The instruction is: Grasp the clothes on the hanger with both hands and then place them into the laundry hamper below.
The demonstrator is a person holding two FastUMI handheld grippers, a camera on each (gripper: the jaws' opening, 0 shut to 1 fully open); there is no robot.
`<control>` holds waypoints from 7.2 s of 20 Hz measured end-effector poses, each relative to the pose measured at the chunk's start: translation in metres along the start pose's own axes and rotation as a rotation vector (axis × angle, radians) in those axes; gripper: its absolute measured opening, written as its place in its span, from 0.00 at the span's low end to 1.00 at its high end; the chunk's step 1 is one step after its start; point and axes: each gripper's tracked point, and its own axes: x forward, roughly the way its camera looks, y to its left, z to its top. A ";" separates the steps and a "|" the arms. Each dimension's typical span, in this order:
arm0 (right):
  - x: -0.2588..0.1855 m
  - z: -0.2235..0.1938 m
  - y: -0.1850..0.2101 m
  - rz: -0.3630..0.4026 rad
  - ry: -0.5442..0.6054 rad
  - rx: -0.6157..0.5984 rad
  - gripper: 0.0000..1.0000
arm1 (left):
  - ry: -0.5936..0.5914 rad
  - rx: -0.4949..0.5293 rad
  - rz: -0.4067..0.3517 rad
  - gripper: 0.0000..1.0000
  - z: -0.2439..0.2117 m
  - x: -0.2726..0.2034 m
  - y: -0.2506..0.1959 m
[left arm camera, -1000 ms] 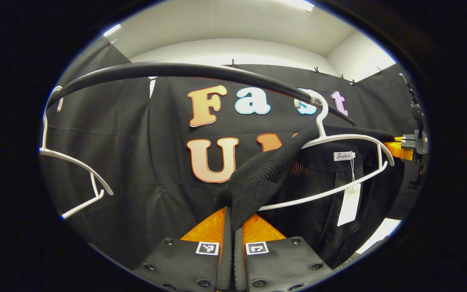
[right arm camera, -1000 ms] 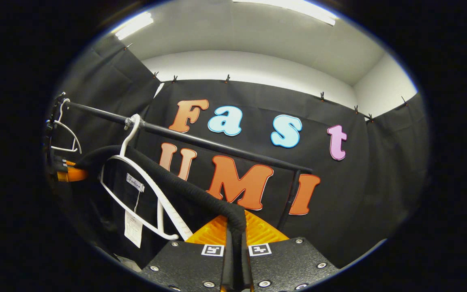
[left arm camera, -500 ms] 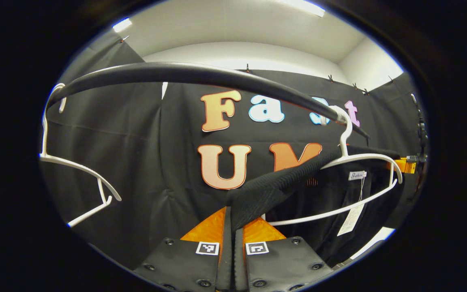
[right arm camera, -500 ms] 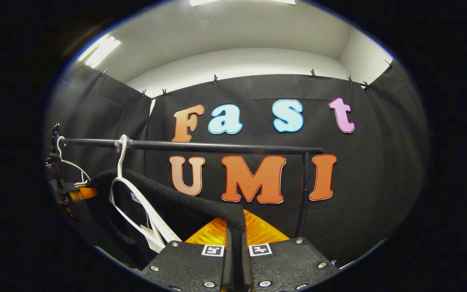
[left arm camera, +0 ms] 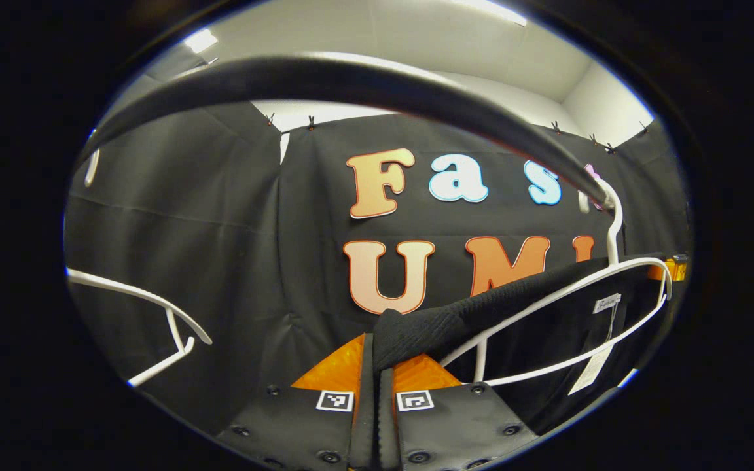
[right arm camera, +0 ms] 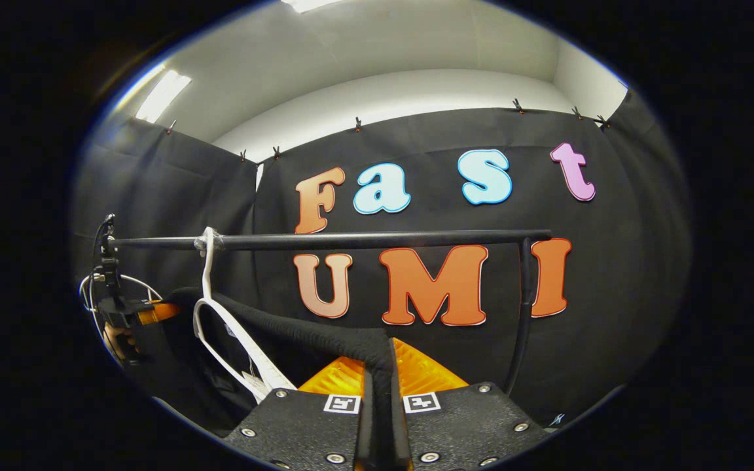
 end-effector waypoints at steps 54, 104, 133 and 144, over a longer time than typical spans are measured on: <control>0.091 -0.220 0.023 0.354 0.415 0.589 0.12 | 0.139 0.123 0.167 0.10 -0.132 -0.099 -0.005; -0.118 -0.485 0.087 -0.335 0.975 0.381 0.94 | 0.948 0.088 0.064 0.98 -0.421 -0.147 -0.043; -0.241 -0.089 -0.028 -0.610 0.128 0.083 0.94 | 0.076 0.062 0.117 0.98 -0.007 -0.119 -0.070; -0.245 -0.048 0.103 -0.491 0.046 -0.008 0.94 | 0.055 -0.007 0.121 0.97 -0.014 -0.210 0.019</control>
